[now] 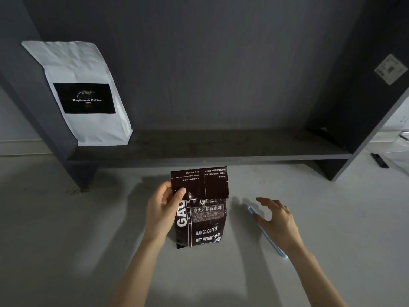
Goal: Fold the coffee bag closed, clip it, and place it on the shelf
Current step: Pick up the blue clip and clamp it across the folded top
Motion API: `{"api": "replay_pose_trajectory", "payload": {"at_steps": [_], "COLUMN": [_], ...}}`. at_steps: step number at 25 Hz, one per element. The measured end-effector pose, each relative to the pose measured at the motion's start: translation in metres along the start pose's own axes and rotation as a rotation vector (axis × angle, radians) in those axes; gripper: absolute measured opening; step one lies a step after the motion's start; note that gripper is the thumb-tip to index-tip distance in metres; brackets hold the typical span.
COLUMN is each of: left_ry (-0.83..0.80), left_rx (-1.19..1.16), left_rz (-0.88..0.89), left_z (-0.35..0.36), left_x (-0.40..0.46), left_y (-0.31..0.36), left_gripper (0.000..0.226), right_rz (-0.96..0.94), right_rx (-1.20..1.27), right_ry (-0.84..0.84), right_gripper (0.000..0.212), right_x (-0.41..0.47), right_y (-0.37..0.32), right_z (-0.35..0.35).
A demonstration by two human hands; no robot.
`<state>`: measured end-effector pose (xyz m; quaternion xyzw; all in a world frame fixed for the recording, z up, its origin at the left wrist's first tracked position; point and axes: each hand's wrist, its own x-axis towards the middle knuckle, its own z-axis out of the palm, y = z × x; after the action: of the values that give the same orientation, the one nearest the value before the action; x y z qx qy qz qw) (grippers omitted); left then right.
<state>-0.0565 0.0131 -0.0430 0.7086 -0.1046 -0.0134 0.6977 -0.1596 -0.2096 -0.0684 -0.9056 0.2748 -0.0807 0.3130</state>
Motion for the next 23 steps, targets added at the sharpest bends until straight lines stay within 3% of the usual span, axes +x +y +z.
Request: {"api": "replay_pose_trajectory", "payload": {"at_steps": [5,14,23], "left_ry": [0.022,-0.014,-0.061], "left_rx": [-0.014,0.045,0.157], "left_rz": [-0.033,-0.042,0.002], "left_z": [0.001,-0.002,-0.004], "left_x": [-0.004,-0.005,-0.004], "left_y": [0.001,0.003,0.017], "left_gripper": [0.013,0.011,0.022], "right_rz": [0.101,0.086,-0.156], "right_rx": [-0.045,0.065,0.242], "right_ry": [-0.113,-0.074,0.027], "right_gripper": [0.040,0.034,0.032], "right_x": [-0.001,-0.004,0.006], "right_y": [0.020,0.009,-0.049], "right_z": [0.016,0.022,-0.014]}}
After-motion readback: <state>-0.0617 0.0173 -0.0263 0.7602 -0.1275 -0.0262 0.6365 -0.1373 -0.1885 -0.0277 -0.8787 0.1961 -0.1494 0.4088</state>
